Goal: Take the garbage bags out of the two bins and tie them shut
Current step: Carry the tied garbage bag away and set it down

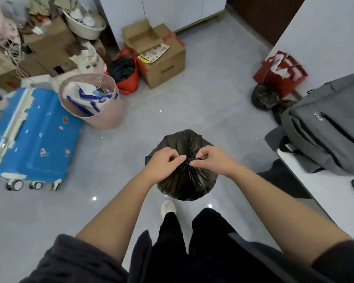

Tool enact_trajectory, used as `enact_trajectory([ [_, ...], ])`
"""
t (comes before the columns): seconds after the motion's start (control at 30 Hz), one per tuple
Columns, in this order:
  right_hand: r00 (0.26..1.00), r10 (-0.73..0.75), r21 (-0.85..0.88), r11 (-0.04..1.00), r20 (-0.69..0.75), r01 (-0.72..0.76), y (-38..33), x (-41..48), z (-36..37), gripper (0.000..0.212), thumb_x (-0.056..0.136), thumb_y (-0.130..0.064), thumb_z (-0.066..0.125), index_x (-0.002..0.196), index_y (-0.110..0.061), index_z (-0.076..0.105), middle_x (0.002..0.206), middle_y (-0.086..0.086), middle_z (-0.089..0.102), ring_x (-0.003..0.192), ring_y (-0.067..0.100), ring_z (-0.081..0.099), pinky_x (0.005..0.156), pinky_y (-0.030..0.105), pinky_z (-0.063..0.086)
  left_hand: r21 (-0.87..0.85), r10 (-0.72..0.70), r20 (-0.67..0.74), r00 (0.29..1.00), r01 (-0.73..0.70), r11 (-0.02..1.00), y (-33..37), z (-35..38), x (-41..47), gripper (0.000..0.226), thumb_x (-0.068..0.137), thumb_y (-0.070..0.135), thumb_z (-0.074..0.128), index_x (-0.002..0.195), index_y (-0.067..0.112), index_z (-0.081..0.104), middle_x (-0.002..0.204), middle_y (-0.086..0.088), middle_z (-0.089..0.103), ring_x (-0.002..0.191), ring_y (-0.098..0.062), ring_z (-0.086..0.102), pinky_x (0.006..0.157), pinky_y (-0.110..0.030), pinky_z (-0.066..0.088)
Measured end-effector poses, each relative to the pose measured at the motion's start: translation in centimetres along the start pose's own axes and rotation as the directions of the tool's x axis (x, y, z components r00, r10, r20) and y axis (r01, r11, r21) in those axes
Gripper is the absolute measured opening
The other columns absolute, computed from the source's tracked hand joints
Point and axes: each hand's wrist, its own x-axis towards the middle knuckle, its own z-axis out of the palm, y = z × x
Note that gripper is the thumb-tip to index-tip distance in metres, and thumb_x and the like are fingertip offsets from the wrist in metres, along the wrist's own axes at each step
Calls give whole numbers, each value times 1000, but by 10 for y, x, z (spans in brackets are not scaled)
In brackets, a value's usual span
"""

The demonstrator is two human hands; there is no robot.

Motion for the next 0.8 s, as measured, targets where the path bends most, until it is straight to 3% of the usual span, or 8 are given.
enact_trajectory([
  [0.17, 997, 48, 52, 998, -54, -45, -22, 78, -54, 25, 77, -35, 76, 67, -20, 59, 67, -7, 56, 62, 7, 51, 62, 22, 42, 91, 96, -5, 995, -95, 991, 13, -45, 101, 20, 83, 34, 69, 78, 16, 62, 76, 14, 48, 69, 2, 45, 62, -12, 31],
  [0.37, 994, 87, 117, 990, -60, -79, -26, 186, -129, 24, 81, -29, 74, 66, -19, 58, 64, -6, 54, 57, 6, 49, 54, 17, 38, 110, 133, -9, 991, -131, 985, 30, -73, 235, 19, 80, 31, 72, 77, 17, 59, 76, 11, 47, 68, 0, 44, 62, -16, 29],
  [0.53, 994, 103, 74, 992, -47, -100, -26, 258, -210, 27, 83, -31, 71, 61, -21, 58, 65, -5, 57, 62, 8, 51, 64, 23, 41, 163, 132, 6, 991, -131, 978, 67, -94, 338, 20, 80, 33, 72, 75, 19, 58, 81, 3, 54, 70, -3, 45, 61, -14, 28],
  [0.67, 989, 109, 35, 994, -98, -106, -26, 308, -276, 28, 83, -36, 70, 61, -25, 57, 68, -9, 59, 66, 4, 53, 63, 21, 39, 182, 148, 43, 988, -154, 971, 106, -108, 415, 22, 81, 35, 71, 74, 19, 57, 83, 2, 54, 76, -11, 47, 66, -23, 30],
  [0.8, 976, 150, 39, 989, -156, -146, -19, 353, -341, 31, 85, -35, 66, 60, -23, 54, 67, -6, 57, 63, 6, 51, 58, 19, 37, 187, 175, 101, 979, -192, 963, 142, -115, 500, 23, 80, 34, 71, 74, 17, 58, 80, 2, 54, 75, -11, 49, 67, -23, 32],
])
